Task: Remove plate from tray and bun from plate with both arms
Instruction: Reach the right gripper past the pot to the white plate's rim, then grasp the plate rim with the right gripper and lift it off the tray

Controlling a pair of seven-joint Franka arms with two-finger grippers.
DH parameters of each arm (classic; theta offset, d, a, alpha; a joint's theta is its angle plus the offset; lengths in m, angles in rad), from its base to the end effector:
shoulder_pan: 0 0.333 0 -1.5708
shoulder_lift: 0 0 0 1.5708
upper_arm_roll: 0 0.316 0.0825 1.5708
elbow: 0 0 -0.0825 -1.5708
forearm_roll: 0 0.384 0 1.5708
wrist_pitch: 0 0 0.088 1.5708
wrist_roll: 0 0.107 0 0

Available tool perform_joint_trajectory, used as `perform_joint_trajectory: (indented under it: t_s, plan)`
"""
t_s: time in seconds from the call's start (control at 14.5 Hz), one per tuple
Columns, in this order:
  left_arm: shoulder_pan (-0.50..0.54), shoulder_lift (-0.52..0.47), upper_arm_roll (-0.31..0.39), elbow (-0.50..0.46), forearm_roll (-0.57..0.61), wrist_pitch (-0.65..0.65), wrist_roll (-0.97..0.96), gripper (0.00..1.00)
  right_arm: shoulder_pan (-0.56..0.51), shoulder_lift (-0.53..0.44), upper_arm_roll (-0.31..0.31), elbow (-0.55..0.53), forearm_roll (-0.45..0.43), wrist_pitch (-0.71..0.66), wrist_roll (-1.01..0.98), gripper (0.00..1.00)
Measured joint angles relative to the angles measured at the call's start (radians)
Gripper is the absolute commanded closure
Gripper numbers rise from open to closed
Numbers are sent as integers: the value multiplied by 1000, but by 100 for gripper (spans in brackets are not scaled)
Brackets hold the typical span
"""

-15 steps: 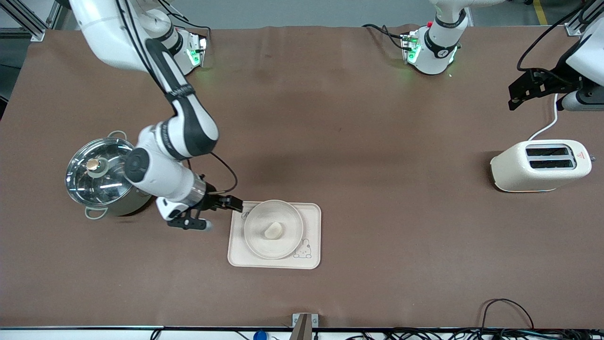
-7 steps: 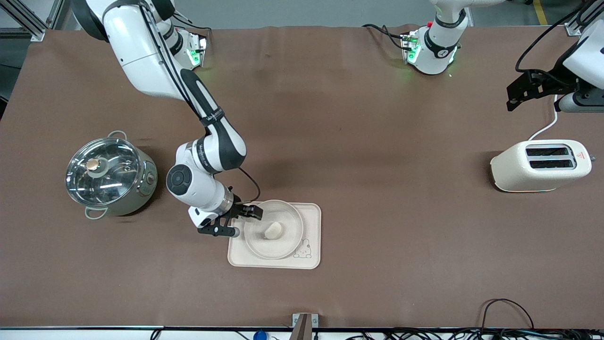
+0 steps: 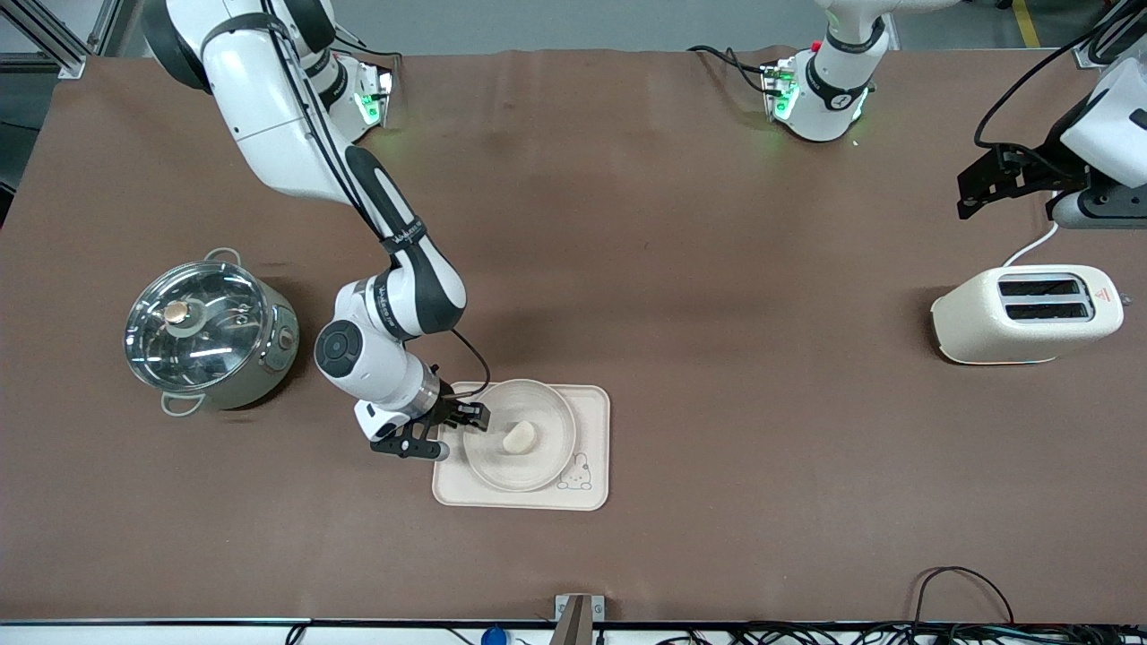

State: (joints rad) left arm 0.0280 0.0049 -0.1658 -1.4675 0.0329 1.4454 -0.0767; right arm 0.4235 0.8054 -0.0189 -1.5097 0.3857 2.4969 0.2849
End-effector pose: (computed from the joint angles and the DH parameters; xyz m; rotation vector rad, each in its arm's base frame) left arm 0.5386 -0.0705 0.6592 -3.1055 0.0892 0.0363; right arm 0.6701 0.2871 0.2034 -2.8378 0.2300 -0.1243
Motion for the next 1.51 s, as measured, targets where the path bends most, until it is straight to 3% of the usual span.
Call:
perform_joint_trajectory:
  t_s: [0.34,0.41,0.89,1.17,1.31,1.51]
  plan:
    - [-1,0,0,0,0,0,0,0,-7,12,-1,3,23,3,0,96]
    - [-1,0,0,0,0,0,0,0,-7,12,-1,4,26,3,0,100]
    - [-1,0,-2,1,0,0,0,0,-3,12,6,40,99,-13,-1,100]
    - [-1,-1,-3,1,0,0,0,0,4,-11,48,49,122,-78,-1,100]
    - [-1,-1,-4,1,0,0,0,0,9,-58,53,-9,122,-98,-1,100]
    - [-6,-1,-8,1,0,0,0,0,12,-201,56,-205,122,-99,-18,100]
